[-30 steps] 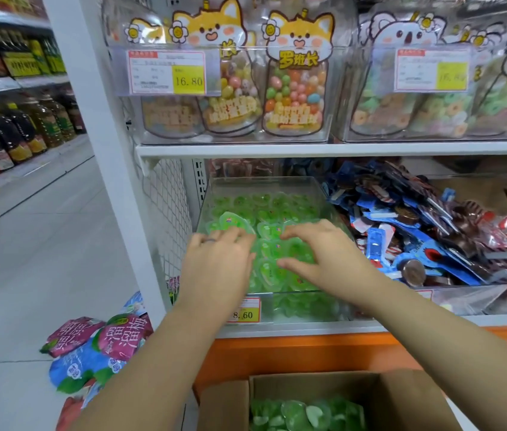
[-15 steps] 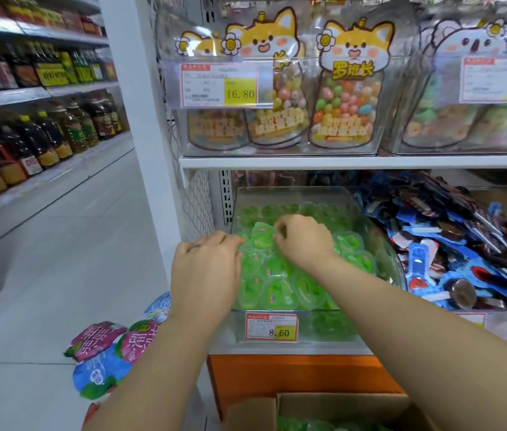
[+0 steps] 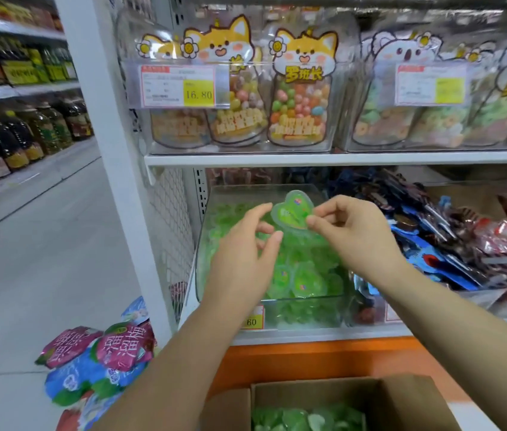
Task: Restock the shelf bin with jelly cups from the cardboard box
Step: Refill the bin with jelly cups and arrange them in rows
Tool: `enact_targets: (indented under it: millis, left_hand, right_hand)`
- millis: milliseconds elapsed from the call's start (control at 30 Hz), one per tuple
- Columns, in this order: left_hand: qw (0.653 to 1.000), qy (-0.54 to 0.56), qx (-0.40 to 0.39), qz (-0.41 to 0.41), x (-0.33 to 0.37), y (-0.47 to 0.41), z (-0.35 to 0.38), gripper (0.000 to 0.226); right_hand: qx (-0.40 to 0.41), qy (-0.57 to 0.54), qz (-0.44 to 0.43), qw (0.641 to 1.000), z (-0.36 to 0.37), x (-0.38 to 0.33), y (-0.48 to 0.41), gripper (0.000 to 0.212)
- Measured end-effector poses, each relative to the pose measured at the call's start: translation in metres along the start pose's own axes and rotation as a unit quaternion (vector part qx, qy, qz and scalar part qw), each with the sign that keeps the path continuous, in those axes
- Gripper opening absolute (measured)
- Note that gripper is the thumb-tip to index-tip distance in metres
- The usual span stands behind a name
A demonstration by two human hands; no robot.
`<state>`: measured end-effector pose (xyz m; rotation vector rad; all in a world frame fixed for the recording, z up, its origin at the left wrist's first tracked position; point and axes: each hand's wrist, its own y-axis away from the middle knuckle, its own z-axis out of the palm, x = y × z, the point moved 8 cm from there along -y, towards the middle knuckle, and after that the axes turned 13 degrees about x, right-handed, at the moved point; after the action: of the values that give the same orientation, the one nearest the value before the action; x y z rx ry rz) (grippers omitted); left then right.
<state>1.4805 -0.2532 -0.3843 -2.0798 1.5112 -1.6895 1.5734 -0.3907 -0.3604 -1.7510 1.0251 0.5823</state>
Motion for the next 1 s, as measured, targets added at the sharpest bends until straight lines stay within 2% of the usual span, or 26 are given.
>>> enact_targets:
  millis: [133, 267, 400, 567, 700, 767, 833, 867, 900, 933, 967, 1000]
  left_hand:
    - [0.995, -0.013, -0.090, 0.046, 0.021, 0.017, 0.040, 0.046]
    - [0.985, -0.043, -0.161, 0.037, 0.018, 0.029, 0.074, 0.042]
    - [0.972, -0.128, -0.189, 0.062, 0.008, 0.034, 0.088, 0.042]
    - [0.954, -0.198, -0.194, 0.115, 0.009, 0.036, 0.090, 0.044]
    - [0.935, -0.242, -0.197, 0.170, 0.009, 0.041, 0.089, 0.042]
    - [0.926, -0.256, -0.200, 0.192, 0.008, 0.044, 0.088, 0.041]
    - [0.921, -0.263, -0.206, 0.202, 0.006, 0.046, 0.087, 0.040]
    - [0.917, -0.269, -0.210, 0.206, 0.004, 0.048, 0.086, 0.041]
    - [0.913, -0.275, -0.212, 0.214, 0.003, 0.049, 0.085, 0.041]
    - [0.910, -0.278, -0.215, 0.221, 0.003, 0.050, 0.084, 0.041]
    - [0.909, -0.277, -0.216, 0.225, 0.002, 0.051, 0.083, 0.041]
    - [0.909, -0.274, -0.216, 0.227, 0.002, 0.052, 0.082, 0.041]
  right_hand:
    - [0.017, -0.078, 0.140, 0.987, -0.035, 0.042, 0.031, 0.010]
    - [0.033, -0.129, 0.253, 0.958, -0.033, 0.089, 0.065, 0.016]
    - [0.021, -0.137, 0.292, 0.946, -0.023, 0.108, 0.077, 0.022]
    - [0.049, -0.149, 0.337, 0.928, -0.016, 0.123, 0.083, 0.025]
    - [0.071, -0.165, 0.345, 0.921, -0.011, 0.124, 0.087, 0.010]
    - [0.073, -0.154, 0.338, 0.926, -0.012, 0.124, 0.088, 0.011]
    - [0.076, -0.123, 0.314, 0.938, -0.017, 0.124, 0.088, 0.017]
    - [0.074, -0.103, 0.281, 0.951, -0.020, 0.117, 0.087, 0.020]
    - [0.070, -0.060, 0.212, 0.973, -0.024, 0.106, 0.084, 0.020]
    - [0.068, 0.025, 0.096, 0.993, -0.029, 0.088, 0.081, 0.019]
    - [0.074, 0.127, -0.043, 0.988, -0.031, 0.069, 0.080, 0.017]
    - [0.082, 0.216, -0.173, 0.957, -0.029, 0.053, 0.083, 0.020]
